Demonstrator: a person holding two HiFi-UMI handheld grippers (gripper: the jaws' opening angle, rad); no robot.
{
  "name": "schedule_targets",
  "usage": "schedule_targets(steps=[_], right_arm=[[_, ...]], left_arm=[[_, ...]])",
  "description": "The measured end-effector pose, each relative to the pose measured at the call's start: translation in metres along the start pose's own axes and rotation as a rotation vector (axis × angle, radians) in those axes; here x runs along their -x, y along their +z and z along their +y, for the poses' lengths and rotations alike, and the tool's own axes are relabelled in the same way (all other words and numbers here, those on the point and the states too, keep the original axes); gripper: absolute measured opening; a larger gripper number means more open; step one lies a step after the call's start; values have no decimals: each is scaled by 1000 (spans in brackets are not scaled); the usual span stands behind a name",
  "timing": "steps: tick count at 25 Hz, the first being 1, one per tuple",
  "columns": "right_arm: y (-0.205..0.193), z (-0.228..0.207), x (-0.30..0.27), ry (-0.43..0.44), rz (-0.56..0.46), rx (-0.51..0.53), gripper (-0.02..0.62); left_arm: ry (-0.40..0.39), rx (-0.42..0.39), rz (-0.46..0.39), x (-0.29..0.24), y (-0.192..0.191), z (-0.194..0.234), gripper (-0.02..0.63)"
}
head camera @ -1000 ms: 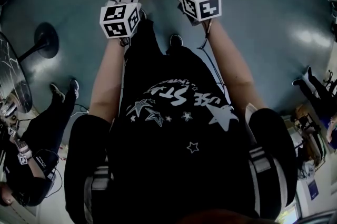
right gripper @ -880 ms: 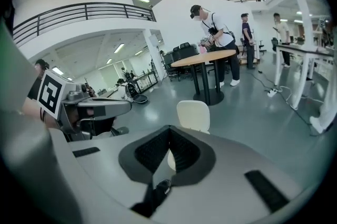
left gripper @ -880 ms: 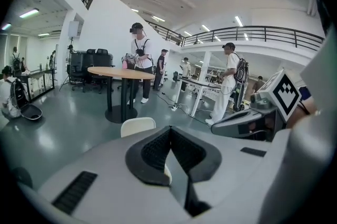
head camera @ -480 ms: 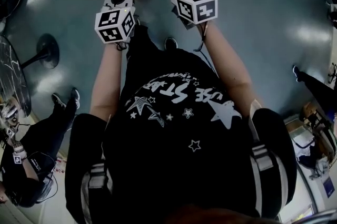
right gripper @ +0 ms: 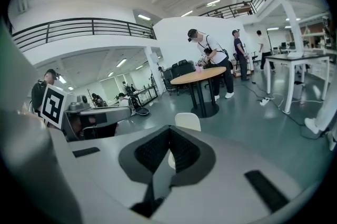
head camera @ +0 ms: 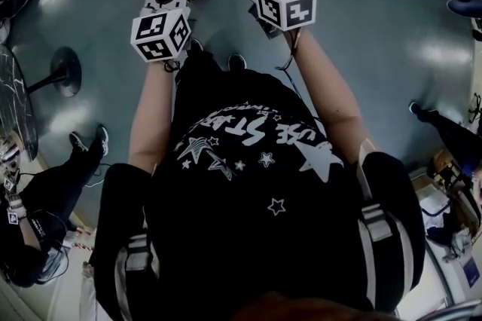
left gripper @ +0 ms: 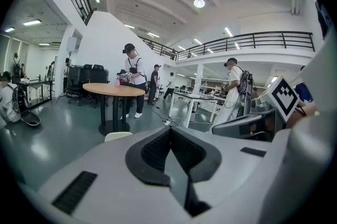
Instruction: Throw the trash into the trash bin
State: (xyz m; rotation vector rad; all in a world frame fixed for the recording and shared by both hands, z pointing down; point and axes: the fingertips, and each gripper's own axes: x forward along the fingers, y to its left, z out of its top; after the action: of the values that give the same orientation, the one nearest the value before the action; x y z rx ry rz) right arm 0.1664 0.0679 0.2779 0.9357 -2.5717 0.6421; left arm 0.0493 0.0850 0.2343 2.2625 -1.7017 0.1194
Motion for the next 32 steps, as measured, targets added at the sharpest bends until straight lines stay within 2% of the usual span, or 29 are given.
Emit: schedule_targets(steps=[11, 22, 32], right_arm=[[17, 13, 29, 15, -56, 64, 6], [19, 61, 32, -8, -82, 141, 6], [8, 105, 44, -20, -101, 140, 6]], left_arm=[[10, -4, -49, 22, 17, -28, 11], [-8, 8, -83, 74, 21, -10, 11], [-41, 5, -102, 116, 28, -6, 11]])
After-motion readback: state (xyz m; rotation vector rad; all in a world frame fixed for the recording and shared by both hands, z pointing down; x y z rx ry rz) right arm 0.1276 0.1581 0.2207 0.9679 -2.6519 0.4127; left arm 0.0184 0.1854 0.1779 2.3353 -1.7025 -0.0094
